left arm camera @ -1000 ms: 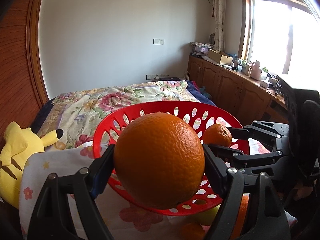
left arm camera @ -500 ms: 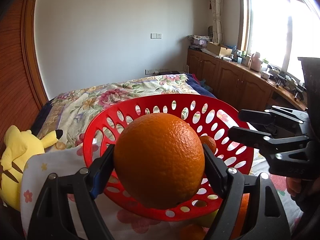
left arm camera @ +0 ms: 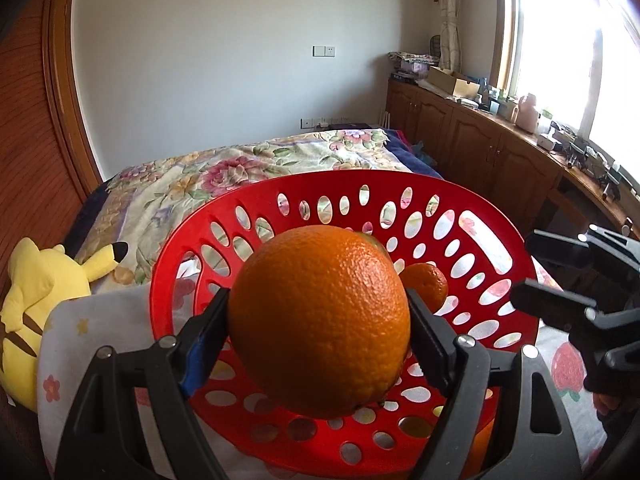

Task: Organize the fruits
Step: 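Carry the orange and mandarin into the red basket and open both tools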

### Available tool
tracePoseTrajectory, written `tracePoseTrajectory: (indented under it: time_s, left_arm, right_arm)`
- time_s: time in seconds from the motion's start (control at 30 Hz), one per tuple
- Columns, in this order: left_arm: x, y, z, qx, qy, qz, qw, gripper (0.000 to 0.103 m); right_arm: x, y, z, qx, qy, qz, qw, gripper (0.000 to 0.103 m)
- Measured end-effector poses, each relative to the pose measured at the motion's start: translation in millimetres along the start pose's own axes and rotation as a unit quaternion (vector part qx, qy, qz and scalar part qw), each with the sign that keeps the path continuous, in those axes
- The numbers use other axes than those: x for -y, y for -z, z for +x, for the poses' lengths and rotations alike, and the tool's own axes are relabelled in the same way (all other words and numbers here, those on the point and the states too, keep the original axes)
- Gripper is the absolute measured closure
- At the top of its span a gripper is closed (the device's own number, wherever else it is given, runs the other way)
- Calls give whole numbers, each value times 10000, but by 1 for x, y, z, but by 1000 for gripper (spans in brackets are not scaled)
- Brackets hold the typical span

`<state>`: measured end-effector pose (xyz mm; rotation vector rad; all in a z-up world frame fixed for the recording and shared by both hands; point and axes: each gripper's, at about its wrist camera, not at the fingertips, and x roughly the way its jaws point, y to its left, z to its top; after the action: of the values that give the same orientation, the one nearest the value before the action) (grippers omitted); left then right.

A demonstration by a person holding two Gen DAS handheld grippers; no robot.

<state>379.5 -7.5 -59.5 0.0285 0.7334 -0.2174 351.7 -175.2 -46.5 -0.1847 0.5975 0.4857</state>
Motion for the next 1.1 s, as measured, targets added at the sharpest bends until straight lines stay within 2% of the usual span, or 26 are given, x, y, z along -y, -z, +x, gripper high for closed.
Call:
tracePoseTrajectory:
  time_s: [0.43, 0.63, 0.93, 1.1]
  left_arm:
    - [0, 0, 0, -137, 105, -73, 9998, 21]
    - [8, 2, 0, -145, -24, 188, 9997, 20]
    - [17, -3, -21, 215, 143, 279, 9993, 18]
    - [14, -1, -33, 317, 258, 146, 9991, 18]
  right_arm:
    - [-7, 5, 0, -31, 2, -55, 10000, 45]
    - [-9, 7, -2, -24, 25, -39, 10000, 41]
    - [-7, 12, -7, -71, 54, 50, 9999, 38]
    - [-8, 13, -15, -28, 60, 83, 9999, 38]
